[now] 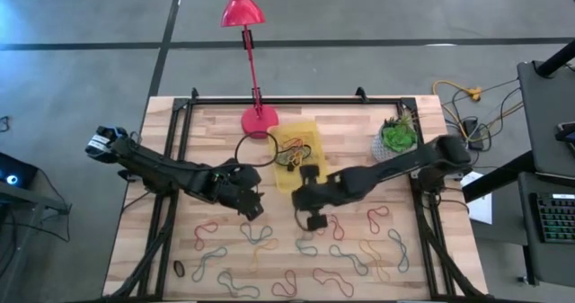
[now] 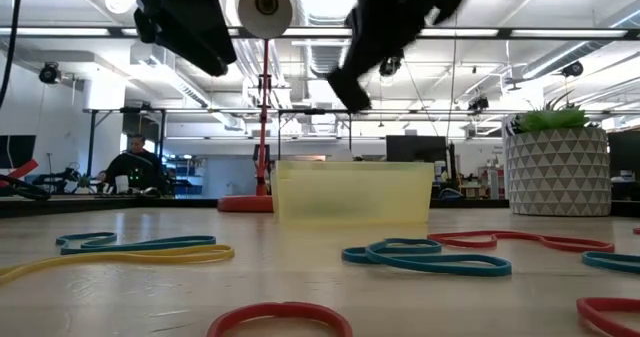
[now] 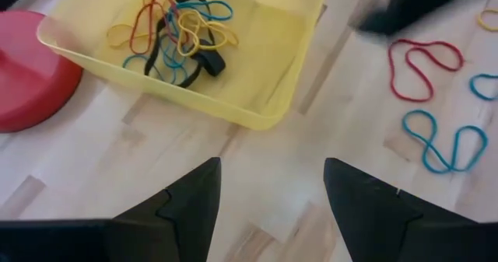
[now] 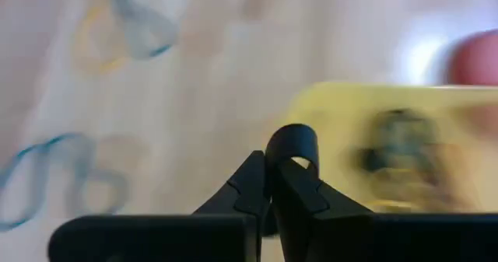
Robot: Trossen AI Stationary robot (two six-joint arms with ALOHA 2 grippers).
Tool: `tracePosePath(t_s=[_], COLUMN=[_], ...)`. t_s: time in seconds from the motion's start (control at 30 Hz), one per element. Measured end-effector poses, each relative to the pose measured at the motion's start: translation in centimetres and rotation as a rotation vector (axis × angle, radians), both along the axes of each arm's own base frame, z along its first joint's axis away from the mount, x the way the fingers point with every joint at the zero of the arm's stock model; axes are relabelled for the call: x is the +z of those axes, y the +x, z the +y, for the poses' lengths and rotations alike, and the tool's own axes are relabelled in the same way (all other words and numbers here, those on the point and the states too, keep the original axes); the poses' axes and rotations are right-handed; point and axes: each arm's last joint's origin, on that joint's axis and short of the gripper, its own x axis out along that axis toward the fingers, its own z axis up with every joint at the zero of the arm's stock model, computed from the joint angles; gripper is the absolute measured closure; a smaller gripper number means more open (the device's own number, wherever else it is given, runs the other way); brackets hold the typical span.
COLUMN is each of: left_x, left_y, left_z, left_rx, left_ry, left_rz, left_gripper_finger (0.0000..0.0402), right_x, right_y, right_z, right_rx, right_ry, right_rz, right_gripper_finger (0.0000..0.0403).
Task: Pick and place rubber bands into bin
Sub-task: Put the black rubber band into the yellow bin
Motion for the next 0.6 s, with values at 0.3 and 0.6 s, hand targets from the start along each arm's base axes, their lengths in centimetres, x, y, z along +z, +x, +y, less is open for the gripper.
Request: tracePosePath(t_s=[0.3, 0.6], left_x=[0.0, 0.1], left_y=[0.0, 0.0], left_z=[0.0, -0.5], left_rx=[0.009, 0.033], left_ry=[0.014, -0.045], left_rz=[-0.010, -0.041], left_gripper_finger=[0.0189, 0.0189], right_x=[1.6, 0.1], right_y=[0.2, -0.2], right_z=[-8.1, -10.9], right_rx=[-0.263, -0.284], right_ry=[-0.004, 0.041], right_rz=[-0.076, 0.049], right_gripper_finger=[0.0381, 0.0268])
